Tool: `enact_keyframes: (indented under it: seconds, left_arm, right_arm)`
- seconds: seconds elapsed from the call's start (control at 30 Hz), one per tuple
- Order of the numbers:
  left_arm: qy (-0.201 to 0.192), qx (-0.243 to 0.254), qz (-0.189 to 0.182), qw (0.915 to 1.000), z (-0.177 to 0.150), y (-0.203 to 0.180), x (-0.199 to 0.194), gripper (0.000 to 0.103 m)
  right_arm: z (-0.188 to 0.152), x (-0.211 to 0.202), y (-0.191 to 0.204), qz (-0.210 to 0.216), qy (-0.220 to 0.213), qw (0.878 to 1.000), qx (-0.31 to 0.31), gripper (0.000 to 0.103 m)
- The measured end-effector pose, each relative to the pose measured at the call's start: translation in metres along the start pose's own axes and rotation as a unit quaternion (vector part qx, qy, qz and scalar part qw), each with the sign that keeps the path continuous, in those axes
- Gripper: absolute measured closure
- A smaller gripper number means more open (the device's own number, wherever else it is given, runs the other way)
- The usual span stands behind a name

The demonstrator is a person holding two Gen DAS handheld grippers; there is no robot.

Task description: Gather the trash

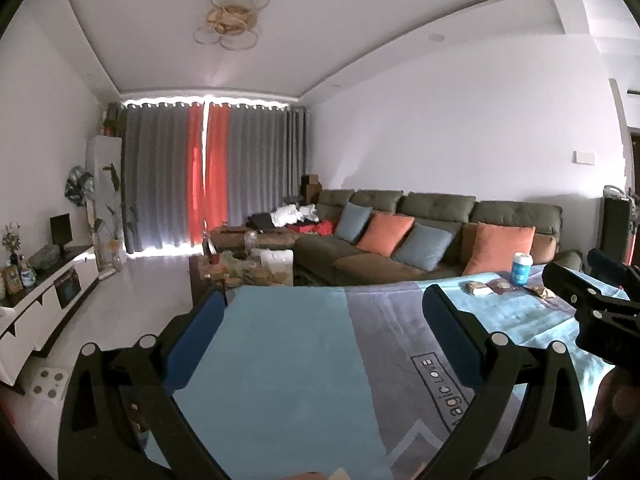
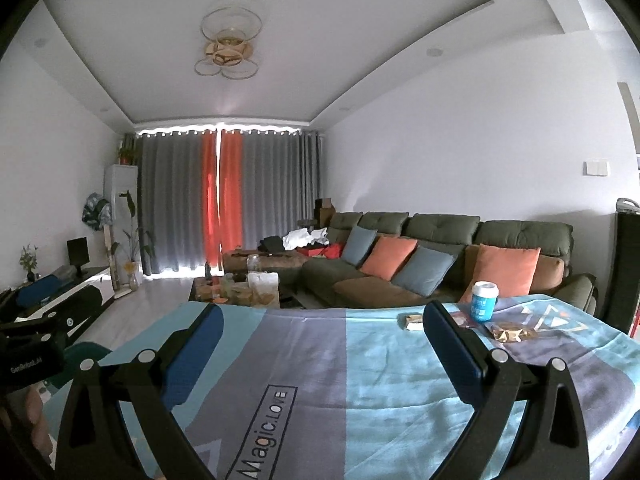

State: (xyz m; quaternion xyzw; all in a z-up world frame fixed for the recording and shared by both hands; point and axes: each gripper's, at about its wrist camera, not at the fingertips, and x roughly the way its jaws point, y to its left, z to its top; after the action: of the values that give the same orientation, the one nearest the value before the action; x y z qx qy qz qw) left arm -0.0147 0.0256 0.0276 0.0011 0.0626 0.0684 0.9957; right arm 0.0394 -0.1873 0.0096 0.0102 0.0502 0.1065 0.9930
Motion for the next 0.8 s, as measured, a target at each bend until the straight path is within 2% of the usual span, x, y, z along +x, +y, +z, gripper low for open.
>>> enact_keyframes:
  seconds: [0.8]
  left_arm:
    - [0.003,-0.001,0.002,1.0,-0.02,0.006,-0.004,0.005]
  right_arm:
    - [-0.008,-0.004,0.012,-0.004,0.008,1.0,-0.015,0.007]
